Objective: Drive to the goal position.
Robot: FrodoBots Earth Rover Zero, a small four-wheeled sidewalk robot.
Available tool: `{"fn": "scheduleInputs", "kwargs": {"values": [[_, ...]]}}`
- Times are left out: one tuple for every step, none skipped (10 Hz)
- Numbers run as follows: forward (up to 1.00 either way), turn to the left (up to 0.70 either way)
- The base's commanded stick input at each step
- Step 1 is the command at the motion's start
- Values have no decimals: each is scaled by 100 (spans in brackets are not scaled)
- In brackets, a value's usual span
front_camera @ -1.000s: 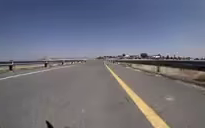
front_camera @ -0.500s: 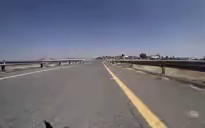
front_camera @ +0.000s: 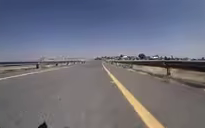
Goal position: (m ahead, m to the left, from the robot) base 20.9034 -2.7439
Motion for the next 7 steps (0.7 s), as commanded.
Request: {"fn": "scheduleInputs", "kwargs": {"values": [[100, 0], [100, 0], [100, 0], [100, 0], [100, 0], [100, 0], [100, 0]]}}
